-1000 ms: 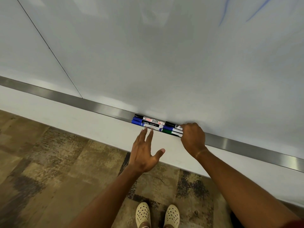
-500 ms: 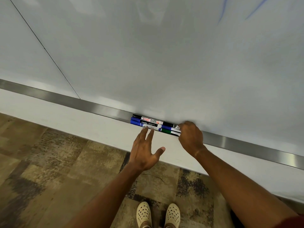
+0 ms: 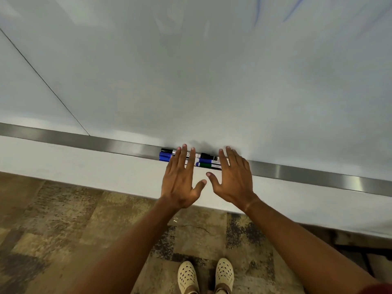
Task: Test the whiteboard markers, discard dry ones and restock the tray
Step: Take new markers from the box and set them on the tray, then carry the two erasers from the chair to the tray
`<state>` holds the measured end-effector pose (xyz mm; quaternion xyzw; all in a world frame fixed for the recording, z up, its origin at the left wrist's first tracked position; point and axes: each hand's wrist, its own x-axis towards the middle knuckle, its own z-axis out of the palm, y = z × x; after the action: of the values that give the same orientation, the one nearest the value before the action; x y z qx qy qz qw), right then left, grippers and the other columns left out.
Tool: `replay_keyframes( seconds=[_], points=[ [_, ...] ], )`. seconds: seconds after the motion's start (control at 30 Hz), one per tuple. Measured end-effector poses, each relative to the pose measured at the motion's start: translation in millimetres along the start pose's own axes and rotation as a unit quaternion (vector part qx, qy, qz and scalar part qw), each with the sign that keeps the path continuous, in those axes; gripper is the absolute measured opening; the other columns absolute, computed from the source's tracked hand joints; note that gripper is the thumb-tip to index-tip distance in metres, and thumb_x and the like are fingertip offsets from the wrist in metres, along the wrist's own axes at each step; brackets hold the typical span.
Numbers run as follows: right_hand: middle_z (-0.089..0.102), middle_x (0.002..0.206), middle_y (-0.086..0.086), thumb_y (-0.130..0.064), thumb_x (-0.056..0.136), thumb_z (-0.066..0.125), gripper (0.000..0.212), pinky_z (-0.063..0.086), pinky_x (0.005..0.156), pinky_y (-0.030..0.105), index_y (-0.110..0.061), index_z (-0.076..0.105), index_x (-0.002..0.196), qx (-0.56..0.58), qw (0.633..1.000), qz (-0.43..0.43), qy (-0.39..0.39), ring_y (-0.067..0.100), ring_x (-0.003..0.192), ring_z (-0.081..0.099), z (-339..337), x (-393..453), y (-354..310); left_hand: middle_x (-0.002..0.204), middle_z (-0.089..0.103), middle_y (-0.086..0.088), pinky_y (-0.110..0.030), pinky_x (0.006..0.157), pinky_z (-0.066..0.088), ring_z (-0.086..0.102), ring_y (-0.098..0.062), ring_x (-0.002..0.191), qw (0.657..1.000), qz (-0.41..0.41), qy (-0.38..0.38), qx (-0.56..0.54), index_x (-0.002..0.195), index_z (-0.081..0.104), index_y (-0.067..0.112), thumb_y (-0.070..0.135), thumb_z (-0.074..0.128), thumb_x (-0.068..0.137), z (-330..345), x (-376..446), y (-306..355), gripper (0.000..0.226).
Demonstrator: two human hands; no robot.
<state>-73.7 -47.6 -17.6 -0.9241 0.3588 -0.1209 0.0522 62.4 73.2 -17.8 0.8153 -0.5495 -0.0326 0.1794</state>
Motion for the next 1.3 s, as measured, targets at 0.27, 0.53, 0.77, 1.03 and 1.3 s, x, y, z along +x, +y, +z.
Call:
replay_keyframes(
  seconds=[0.27, 0.53, 0.77, 1.03, 1.3],
  points=[
    [0.010, 0.159, 0.012, -0.072, 0.084, 0.033, 0.092, 0.016, 0.117, 0.049, -0.013, 0.014, 0.152, -0.009, 0.999, 0.046, 0.018, 0.028, 0.147, 0.007, -14, -30, 9, 0.158, -0.009, -0.012, -0.047, 0.117, 0.002, -0.012, -0.027, 0.144, 0.998, 0.064, -0.001, 0.022, 0.151, -0.001, 0.014, 0.061, 0.038, 0.086, 1, 5, 21, 0.090],
    [0.000, 0.160, 0.010, -0.073, 0.084, 0.032, 0.094, 0.008, 0.118, 0.050, -0.015, 0.004, 0.153, -0.029, 0.990, 0.134, 0.040, 0.026, 0.147, -0.003, -41, -75, 47, 0.158, -0.011, -0.010, -0.049, 0.117, 0.004, -0.013, -0.027, 0.144, 0.989, 0.145, -0.024, -0.009, 0.151, -0.004, 0.016, 0.065, 0.039, 0.083, 14, 7, 71, 0.094],
    [-0.003, 0.160, 0.010, -0.075, 0.084, 0.028, 0.096, 0.007, 0.117, 0.051, -0.016, -0.004, 0.153, -0.057, 0.974, 0.212, 0.052, 0.026, 0.147, -0.004, -75, -135, 95, 0.158, -0.012, -0.011, -0.049, 0.117, 0.003, -0.014, -0.026, 0.144, 0.973, 0.226, -0.034, -0.011, 0.151, -0.004, 0.015, 0.065, 0.037, 0.083, 22, 1, 145, 0.094],
    [-0.007, 0.159, 0.012, -0.076, 0.084, 0.023, 0.095, 0.004, 0.117, 0.052, -0.016, -0.005, 0.152, -0.076, 0.945, 0.305, 0.095, 0.028, 0.146, -0.008, -130, -247, 155, 0.158, -0.010, -0.011, -0.052, 0.116, 0.004, -0.013, -0.027, 0.144, 0.948, 0.316, -0.040, -0.011, 0.151, -0.001, 0.014, 0.067, 0.034, 0.083, 31, -42, 266, 0.092],
    [-0.005, 0.159, 0.012, -0.076, 0.085, 0.027, 0.096, 0.006, 0.117, 0.054, -0.016, -0.005, 0.152, -0.094, 0.908, 0.383, 0.138, 0.029, 0.147, -0.004, -190, -378, 215, 0.158, -0.010, -0.011, -0.048, 0.117, 0.001, -0.012, -0.026, 0.144, 0.920, 0.390, -0.037, -0.010, 0.151, -0.003, 0.017, 0.068, 0.033, 0.082, 49, -96, 402, 0.093]
  ],
)
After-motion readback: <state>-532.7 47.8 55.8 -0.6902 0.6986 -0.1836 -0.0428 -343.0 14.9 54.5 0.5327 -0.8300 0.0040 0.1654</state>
